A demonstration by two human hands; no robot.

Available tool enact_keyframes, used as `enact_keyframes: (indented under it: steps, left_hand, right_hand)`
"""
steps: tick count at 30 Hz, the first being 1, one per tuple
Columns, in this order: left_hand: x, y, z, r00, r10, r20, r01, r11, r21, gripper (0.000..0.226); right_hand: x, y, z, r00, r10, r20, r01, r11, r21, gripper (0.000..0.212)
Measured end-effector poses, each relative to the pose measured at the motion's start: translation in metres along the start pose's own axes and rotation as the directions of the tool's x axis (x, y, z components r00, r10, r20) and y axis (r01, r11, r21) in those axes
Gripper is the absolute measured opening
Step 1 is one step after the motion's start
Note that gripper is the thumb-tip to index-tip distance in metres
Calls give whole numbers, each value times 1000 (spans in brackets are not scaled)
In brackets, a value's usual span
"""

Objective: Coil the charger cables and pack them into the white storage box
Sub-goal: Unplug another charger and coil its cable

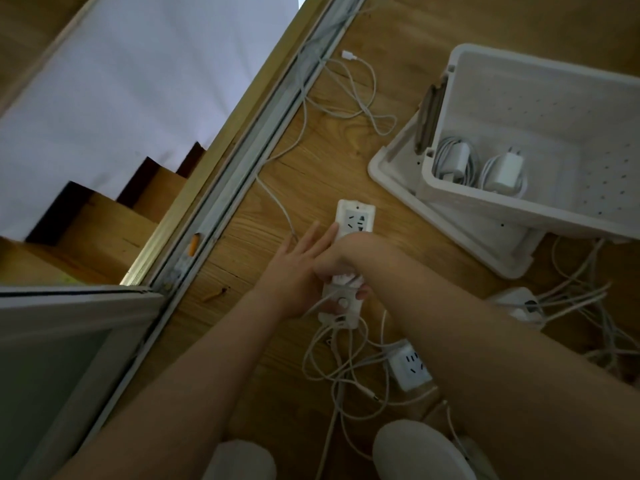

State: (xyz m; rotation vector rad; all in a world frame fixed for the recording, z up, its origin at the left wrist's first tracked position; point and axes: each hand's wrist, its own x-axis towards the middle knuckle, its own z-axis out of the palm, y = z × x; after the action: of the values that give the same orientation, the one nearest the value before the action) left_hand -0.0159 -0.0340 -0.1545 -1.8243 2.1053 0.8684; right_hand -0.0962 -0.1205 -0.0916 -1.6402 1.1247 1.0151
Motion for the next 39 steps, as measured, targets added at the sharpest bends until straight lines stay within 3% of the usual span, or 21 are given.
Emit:
enact_keyframes:
  steps: [3, 7, 12, 17, 20, 23, 25, 28, 31, 32, 36, 39]
  left_hand:
    - [4, -4, 4, 998, -18, 62, 21, 999, -40, 99]
    - [7, -6, 2, 996, -71, 52, 74, 996, -56, 97]
    - [9, -4, 1, 995, -97, 40, 98, 995, -34, 98]
    - [13, -3, 3, 994, -110, 28, 110, 994, 2, 101]
    - [12, -2, 6, 993, -116, 25, 116, 993, -9, 102]
    - [11, -2, 5, 989, -128, 70, 131, 991, -27, 103]
    - [9, -2, 4, 986, -139, 89, 142, 990, -23, 104]
    - [9, -1, 5, 987, -140, 77, 142, 990, -24, 102]
    - [8, 1, 3, 989, -126, 82, 134, 985, -106, 100]
    - [7, 2, 2, 988, -126, 91, 139, 980, -145, 101]
    - [1, 12, 3, 980, -154, 128, 187, 931, -313, 90]
    - [-7, 24, -14, 965, -212, 153, 260, 840, -477, 56]
  right_hand:
    - [14, 2, 7, 994, 82, 67, -89, 991, 100, 65]
    - [29, 4, 19, 978, 207, 34, -210, 961, 180, 75]
    - [30, 7, 22, 979, 206, -7, -194, 932, 306, 72]
    - [20, 10, 18, 990, 142, -24, -134, 968, 211, 77]
    - [12, 13, 19, 989, 131, -64, -114, 969, 219, 68]
    - [-4, 11, 7, 999, 28, 34, -34, 978, 204, 44]
    - [-16, 10, -4, 995, 75, 67, -88, 970, 228, 36]
    - [-26, 21, -15, 994, 96, -56, -85, 982, 171, 37]
    - [-32, 44, -15, 966, 151, -209, -103, 968, 227, 61]
    - [-35, 48, -13, 965, 149, -217, -84, 956, 283, 59]
    - [-54, 65, -10, 976, 105, -190, 21, 828, 560, 17]
    - [-79, 72, -13, 944, 109, -311, 105, 796, 596, 19]
